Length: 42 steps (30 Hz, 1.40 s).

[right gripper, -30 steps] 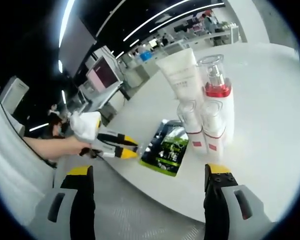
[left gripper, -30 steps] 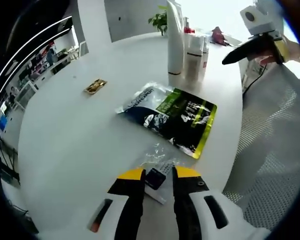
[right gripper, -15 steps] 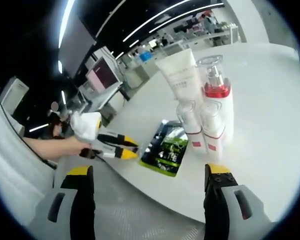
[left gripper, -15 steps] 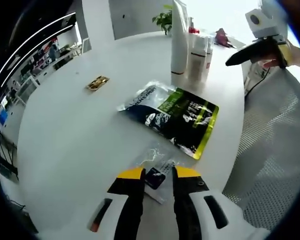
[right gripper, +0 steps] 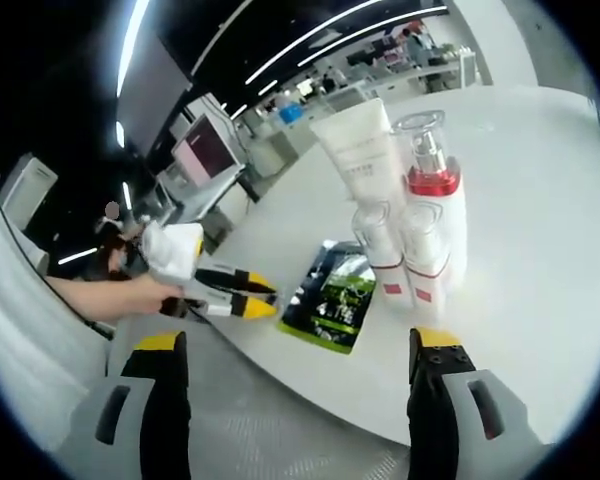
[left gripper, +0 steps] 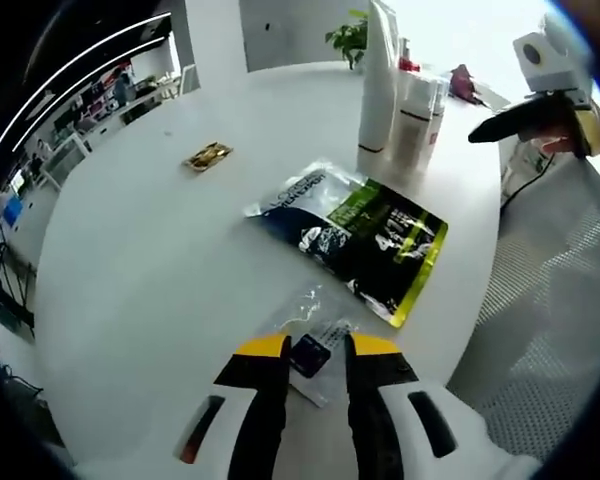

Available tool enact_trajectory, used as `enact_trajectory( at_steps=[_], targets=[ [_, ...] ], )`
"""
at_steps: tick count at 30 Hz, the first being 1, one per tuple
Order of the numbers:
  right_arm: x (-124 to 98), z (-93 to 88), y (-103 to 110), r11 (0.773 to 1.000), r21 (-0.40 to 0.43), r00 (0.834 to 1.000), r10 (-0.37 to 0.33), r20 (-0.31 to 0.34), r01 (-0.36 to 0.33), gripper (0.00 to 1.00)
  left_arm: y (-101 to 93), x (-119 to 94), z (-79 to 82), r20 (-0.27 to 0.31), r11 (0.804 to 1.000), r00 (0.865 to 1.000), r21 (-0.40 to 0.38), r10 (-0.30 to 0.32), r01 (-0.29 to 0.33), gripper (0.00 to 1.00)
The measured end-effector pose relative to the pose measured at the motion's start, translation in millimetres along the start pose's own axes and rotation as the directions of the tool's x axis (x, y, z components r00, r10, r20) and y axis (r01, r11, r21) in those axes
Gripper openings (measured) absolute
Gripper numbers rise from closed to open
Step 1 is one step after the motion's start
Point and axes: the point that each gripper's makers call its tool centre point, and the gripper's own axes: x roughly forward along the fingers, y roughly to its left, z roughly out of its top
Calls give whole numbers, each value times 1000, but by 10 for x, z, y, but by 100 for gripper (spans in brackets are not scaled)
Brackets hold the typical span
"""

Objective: Arrange the skincare products in the storage area until every visible bottle or jar stands upright without overlapping.

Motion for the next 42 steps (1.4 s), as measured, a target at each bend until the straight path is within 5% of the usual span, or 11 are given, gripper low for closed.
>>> enact_trajectory(
  at_steps=[19,42],
  targets=[
    [-5,11,16,1000,2,1000,4,7,-4,90,-2,-170,44,18,999,999,-22,26,-26,33],
    [-47,47,44,1000,-17,1000,-11,26,11,92,153,-492,118,128,987,991,-156,50,-29,64]
  ],
)
